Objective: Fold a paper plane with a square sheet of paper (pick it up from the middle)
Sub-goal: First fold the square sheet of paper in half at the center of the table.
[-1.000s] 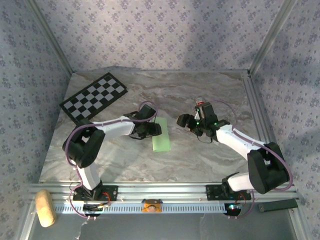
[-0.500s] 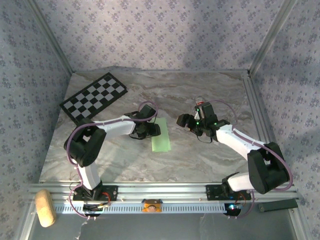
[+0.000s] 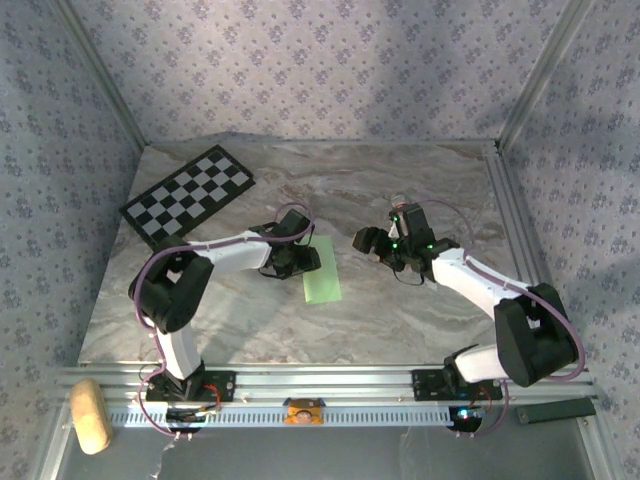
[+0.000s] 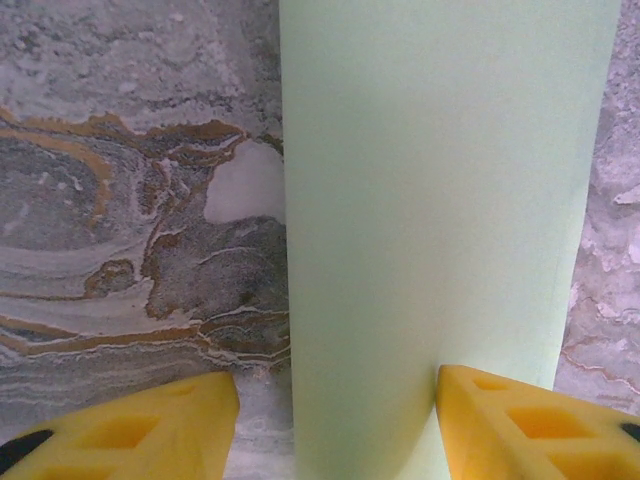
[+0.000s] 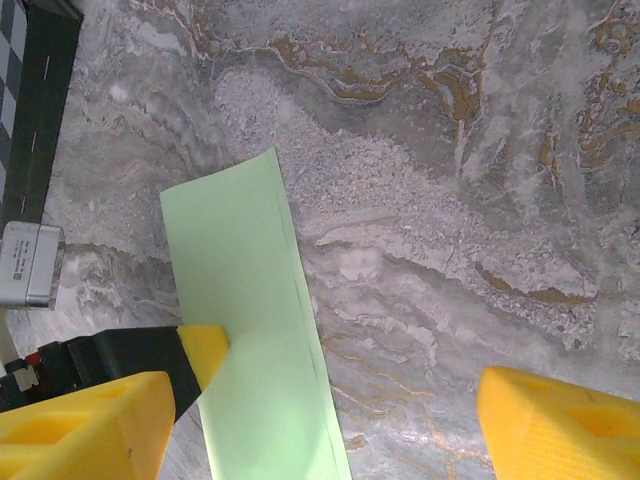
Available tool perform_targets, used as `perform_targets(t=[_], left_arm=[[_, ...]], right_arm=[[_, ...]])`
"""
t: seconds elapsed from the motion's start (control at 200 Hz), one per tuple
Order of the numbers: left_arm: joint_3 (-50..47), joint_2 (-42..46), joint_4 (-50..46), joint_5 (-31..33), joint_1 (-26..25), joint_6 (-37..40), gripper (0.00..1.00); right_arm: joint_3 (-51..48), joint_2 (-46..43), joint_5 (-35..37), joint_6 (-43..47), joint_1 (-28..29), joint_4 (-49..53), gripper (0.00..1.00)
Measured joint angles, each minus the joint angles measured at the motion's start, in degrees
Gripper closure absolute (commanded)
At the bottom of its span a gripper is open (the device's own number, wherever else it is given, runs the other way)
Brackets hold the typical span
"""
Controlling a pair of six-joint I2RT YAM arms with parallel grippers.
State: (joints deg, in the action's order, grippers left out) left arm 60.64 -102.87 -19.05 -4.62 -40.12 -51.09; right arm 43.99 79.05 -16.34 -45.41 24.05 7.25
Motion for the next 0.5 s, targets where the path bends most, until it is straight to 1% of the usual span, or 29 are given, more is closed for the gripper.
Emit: perform_targets(t=[0.5], left_arm=[[4.7,-3.0,-5.6,0.0,0.0,0.7,0.4]], right_arm=[[0.4,1.0,0.0,0.0,0.0,0.3,0.19]])
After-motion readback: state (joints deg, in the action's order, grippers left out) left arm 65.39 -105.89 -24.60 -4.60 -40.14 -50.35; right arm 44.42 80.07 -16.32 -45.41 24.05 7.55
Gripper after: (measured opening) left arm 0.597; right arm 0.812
